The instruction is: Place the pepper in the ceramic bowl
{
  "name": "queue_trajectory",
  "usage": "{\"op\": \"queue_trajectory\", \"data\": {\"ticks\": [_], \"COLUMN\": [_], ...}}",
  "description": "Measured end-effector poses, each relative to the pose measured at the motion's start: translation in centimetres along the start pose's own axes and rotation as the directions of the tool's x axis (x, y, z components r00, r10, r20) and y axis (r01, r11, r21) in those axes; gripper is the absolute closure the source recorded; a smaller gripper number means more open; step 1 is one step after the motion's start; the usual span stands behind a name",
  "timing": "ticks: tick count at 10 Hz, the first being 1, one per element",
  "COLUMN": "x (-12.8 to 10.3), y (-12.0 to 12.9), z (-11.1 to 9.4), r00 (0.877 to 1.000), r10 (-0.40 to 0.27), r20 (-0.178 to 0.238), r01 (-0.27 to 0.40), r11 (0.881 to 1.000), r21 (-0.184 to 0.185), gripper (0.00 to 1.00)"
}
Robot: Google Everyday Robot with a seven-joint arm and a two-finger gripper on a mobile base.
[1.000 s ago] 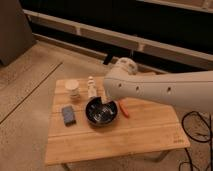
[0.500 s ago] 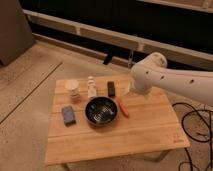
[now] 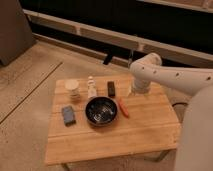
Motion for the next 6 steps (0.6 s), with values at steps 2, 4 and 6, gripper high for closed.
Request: {"op": "queue_trajectory", "data": {"ticks": [2, 4, 6], "x": [-0.8, -0.7, -0.9], "y": [1.9, 3.5, 4.8], "z": [3.1, 6.1, 8.4], "r00": [0.991, 0.972, 0.957], "r10": [-0.109, -0.167, -0.187], "r20": [-0.083, -0.167, -0.222], "r01": [0.11, 0.166, 0.178], "r11": [0.994, 0.986, 0.982], "r21": [0.014, -0.015, -0.06], "gripper": [0.35, 0.35, 0.35]}}
